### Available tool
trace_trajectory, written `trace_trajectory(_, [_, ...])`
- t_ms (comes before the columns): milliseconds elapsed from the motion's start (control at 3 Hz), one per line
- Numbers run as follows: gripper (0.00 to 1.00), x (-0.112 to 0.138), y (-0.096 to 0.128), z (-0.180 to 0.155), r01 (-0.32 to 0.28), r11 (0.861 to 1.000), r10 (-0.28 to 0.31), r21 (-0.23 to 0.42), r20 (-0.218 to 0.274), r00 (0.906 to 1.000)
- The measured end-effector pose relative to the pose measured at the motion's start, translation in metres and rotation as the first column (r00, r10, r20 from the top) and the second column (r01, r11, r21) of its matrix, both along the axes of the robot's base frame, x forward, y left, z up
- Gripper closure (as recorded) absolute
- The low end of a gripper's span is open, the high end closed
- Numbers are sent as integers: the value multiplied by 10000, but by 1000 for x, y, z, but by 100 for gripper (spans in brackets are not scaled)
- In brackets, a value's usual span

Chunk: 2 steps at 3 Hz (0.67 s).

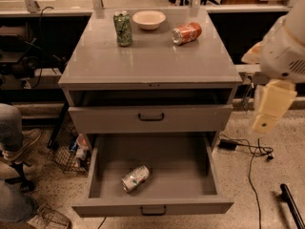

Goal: Pick 7up can from middle drawer and place on counter

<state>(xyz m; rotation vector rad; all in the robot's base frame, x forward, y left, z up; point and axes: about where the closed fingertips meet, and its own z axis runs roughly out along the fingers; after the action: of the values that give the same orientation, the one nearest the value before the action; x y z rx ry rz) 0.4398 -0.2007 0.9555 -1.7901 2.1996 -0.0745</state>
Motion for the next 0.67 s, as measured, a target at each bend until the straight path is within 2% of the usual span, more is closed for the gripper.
trace_trajectory(333, [0,-1,34,-61,-999,9935,1044,551,-863,9908])
trace_trajectory(667, [0,-10,77,-124,-1775,9695,2060,1690,-1691,9638])
